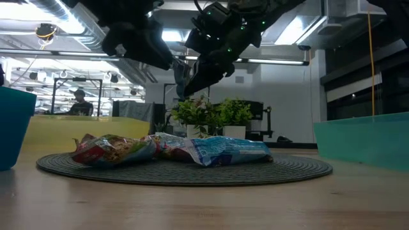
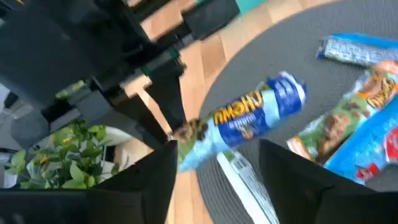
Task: Pick and place Granola Bars by type
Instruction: Put the blue granola bar into the yellow bin
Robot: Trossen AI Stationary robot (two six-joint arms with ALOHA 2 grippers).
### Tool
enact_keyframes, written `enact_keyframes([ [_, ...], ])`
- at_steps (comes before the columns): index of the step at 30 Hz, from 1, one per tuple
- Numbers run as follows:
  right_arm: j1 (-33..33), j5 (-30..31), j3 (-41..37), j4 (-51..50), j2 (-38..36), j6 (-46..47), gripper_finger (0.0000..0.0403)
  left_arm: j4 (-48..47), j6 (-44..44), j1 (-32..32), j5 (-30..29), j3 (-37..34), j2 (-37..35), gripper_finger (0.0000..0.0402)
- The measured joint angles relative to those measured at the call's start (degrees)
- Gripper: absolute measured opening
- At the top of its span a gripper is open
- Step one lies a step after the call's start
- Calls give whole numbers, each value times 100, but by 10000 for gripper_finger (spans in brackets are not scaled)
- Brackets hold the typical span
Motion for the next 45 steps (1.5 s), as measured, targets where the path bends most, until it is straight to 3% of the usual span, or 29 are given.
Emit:
enact_keyframes([
  [8, -89, -65, 0, 173, 0, -121, 63, 123, -4, -196, 159, 0, 143, 258],
  [19, -169, -747, -2, 560, 0, -25, 63, 470, -13, -452, 63, 0, 141, 250],
  [23, -167, -988, -2, 744, 0, 68, 63, 583, -15, -450, 61, 0, 141, 240],
  [45, -166, -990, -2, 835, 0, 79, 63, 773, -63, -450, -48, 0, 139, 124],
])
